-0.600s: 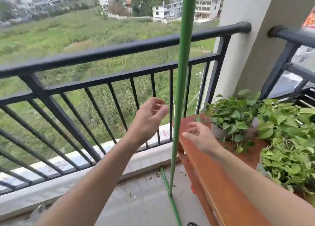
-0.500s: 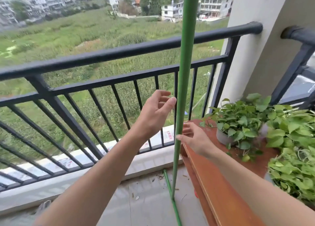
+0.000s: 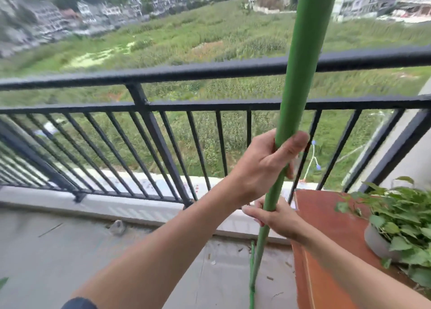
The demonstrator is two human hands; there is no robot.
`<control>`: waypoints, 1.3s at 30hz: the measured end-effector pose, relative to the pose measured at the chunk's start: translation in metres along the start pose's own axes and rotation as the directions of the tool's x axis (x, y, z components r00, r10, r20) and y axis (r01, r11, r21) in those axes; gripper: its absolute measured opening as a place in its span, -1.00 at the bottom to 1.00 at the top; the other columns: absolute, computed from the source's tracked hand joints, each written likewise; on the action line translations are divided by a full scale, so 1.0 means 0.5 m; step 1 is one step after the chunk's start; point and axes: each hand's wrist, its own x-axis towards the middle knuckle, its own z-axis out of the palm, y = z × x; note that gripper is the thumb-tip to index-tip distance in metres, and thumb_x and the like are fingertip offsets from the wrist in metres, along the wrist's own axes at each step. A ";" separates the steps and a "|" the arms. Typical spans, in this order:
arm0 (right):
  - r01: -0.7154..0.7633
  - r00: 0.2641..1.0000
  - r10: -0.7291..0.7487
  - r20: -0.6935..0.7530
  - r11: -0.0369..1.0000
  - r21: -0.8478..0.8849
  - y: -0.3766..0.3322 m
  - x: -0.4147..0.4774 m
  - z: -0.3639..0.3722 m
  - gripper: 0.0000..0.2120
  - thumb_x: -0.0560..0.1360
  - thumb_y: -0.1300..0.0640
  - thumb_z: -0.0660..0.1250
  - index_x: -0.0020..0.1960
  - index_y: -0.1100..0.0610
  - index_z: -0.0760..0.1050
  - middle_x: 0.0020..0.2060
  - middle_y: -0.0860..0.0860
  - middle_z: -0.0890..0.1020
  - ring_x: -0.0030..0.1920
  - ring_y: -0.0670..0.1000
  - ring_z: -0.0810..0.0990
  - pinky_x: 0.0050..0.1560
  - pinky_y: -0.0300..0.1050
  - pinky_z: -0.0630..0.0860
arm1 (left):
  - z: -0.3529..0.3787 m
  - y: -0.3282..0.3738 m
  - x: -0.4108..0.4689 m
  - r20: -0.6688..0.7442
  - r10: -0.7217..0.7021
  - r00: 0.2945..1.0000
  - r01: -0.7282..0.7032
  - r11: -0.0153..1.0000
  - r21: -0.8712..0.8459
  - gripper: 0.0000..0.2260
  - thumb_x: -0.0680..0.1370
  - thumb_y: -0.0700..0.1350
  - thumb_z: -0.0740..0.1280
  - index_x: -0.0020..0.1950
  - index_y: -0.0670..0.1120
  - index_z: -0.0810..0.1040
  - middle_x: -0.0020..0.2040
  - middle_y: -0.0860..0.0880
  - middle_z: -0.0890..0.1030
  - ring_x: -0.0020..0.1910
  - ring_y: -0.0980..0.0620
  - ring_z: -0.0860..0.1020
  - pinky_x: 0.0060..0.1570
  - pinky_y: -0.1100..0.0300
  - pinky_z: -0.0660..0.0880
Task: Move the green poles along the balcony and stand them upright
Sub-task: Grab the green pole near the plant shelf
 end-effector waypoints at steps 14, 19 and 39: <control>0.147 0.938 -0.136 0.320 0.989 -0.009 -0.118 0.116 0.375 -0.61 0.30 0.09 0.48 -0.52 0.04 0.31 -0.56 -0.01 0.36 -0.44 0.01 0.33 -0.32 -0.12 0.30 | -0.313 -0.006 -0.221 -0.307 -0.066 0.949 0.056 0.998 -0.040 -0.44 0.37 0.20 0.27 -0.39 -0.34 0.40 -0.53 -0.07 0.38 -0.56 -0.04 0.35 -0.40 0.01 0.41; 0.215 0.880 -0.176 0.441 0.976 -0.039 -0.155 0.141 0.547 -0.61 0.30 0.02 0.48 -0.53 0.03 0.31 -0.56 -0.09 0.36 -0.44 -0.01 0.35 -0.32 -0.10 0.33 | -0.436 -0.013 -0.341 -0.445 -0.109 0.889 0.101 0.994 -0.041 -0.52 0.42 0.16 0.31 -0.44 -0.23 0.36 -0.57 -0.08 0.35 -0.57 -0.05 0.33 -0.40 0.05 0.38; 0.340 0.608 -0.216 0.763 0.940 -0.005 -0.305 0.385 1.017 -0.64 0.38 0.01 0.46 -0.43 0.06 0.34 -0.50 0.01 0.42 -0.45 0.00 0.38 -0.31 -0.06 0.34 | -0.860 -0.054 -0.530 -0.914 -0.113 0.390 0.236 0.972 -0.020 -0.54 0.51 -0.02 0.35 -0.41 -0.34 0.40 -0.56 -0.10 0.36 -0.57 -0.08 0.35 -0.36 0.11 0.45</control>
